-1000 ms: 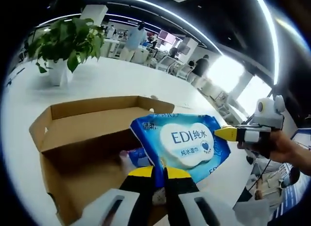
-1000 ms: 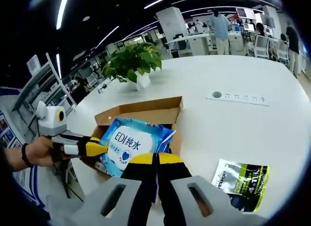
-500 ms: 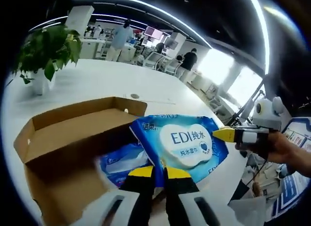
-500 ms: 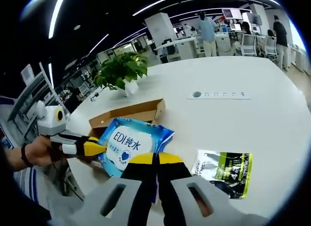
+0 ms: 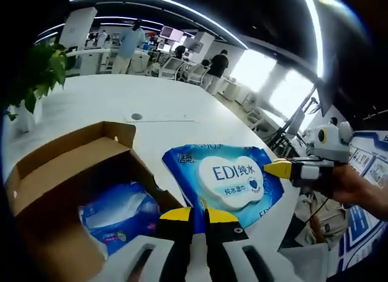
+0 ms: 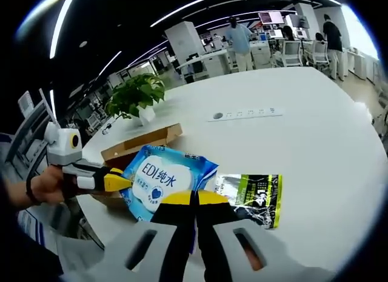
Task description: Operate the shoe box by opening the lid, removing the specified soft item, and placing it in the target area until the item is outside and the box remains undamaged.
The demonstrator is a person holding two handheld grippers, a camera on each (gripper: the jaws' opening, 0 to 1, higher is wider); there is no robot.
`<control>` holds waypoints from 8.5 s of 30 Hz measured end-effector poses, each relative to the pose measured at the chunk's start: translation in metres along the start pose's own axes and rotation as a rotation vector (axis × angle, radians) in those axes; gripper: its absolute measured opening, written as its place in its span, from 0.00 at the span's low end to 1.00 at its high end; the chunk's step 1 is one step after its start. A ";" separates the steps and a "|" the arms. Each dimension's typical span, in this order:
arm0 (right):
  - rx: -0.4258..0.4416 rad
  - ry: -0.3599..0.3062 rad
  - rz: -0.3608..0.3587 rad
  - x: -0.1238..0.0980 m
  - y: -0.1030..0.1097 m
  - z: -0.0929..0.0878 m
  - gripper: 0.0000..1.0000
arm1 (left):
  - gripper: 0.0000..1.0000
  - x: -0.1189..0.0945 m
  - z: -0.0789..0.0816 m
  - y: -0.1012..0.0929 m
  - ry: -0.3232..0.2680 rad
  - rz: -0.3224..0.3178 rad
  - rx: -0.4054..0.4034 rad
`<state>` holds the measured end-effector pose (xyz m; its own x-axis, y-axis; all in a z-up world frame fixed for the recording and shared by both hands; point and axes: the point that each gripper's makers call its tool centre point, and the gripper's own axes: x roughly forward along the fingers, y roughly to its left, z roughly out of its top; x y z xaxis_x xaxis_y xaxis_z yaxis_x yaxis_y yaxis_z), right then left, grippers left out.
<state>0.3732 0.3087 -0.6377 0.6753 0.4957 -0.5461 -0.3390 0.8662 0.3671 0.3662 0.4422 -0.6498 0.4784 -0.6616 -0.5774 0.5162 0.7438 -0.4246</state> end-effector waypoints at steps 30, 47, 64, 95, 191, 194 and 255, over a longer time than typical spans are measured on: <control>0.097 0.022 -0.075 -0.044 -0.090 -0.036 0.00 | 0.06 0.074 -0.028 -0.069 0.107 -0.058 0.031; 0.066 0.099 -0.012 0.003 -0.116 -0.030 0.00 | 0.06 0.103 -0.025 -0.043 0.106 0.068 -0.066; 0.032 0.158 0.029 0.046 -0.132 -0.020 0.00 | 0.06 0.125 -0.022 -0.019 0.091 0.159 -0.135; 0.072 0.186 0.052 0.073 -0.138 -0.037 0.00 | 0.07 0.133 -0.034 0.007 0.094 0.276 -0.152; -0.152 0.209 0.096 0.084 0.067 -0.028 0.17 | 0.27 -0.167 -0.069 0.111 -0.170 0.299 -0.087; -0.162 0.217 0.109 0.091 0.077 -0.029 0.17 | 0.27 -0.175 -0.072 0.119 -0.177 0.312 -0.103; -1.079 0.675 0.382 0.218 0.154 -0.072 0.49 | 0.36 -0.232 -0.111 0.171 -0.216 0.391 -0.142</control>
<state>0.4215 0.5549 -0.7542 0.0726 0.3796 -0.9223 -0.9917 0.1262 -0.0261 0.2642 0.7333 -0.6654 0.7625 -0.3225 -0.5609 0.1728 0.9369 -0.3038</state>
